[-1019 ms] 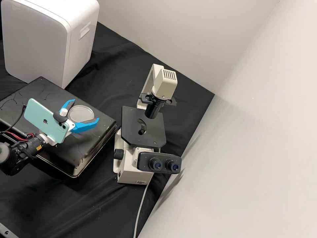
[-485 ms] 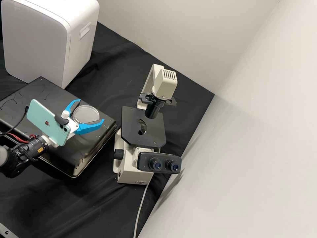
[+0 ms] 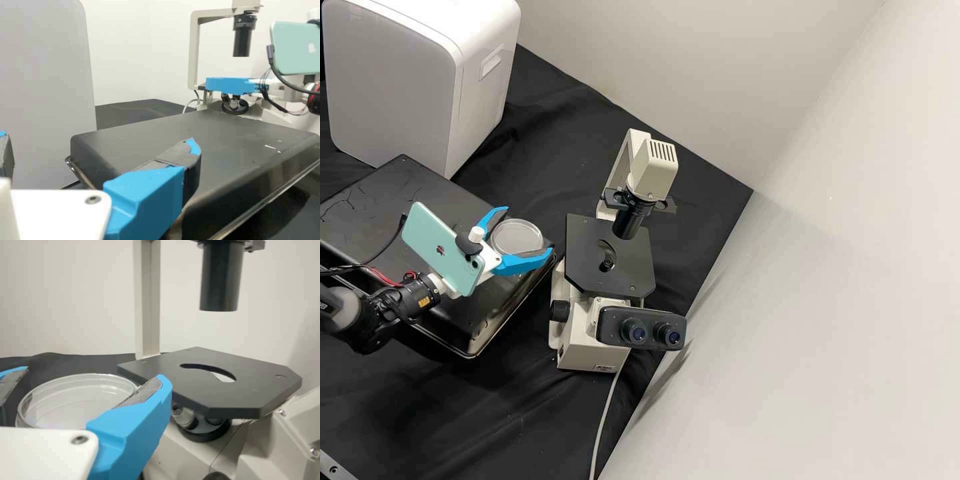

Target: Place the petri dish on the microscope

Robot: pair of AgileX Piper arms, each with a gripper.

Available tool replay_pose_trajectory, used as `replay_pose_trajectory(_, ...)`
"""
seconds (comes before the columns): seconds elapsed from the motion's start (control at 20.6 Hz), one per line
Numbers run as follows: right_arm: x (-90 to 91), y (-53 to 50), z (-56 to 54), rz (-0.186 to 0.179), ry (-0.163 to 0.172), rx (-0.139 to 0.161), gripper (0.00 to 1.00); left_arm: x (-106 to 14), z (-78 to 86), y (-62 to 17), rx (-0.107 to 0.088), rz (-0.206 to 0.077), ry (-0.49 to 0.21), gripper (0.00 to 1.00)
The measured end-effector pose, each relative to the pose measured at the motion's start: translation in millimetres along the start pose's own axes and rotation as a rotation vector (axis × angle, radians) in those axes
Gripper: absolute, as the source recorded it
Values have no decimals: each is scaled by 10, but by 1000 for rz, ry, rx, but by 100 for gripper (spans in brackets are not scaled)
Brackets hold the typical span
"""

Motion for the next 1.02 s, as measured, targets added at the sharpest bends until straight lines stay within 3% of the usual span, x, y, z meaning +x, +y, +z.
replay_pose_trajectory(0.44,212,210,68,79,-10,24,0,-3,25,-7,1,-4,-15,100)
replay_pose_trajectory(0.68,332,231,93,68,-31,23,0,-1,22,-14,1,-8,-12,100)
replay_pose_trajectory(1.02,537,154,176,26,-73,15,0,3,20,-24,3,-13,-11,100)
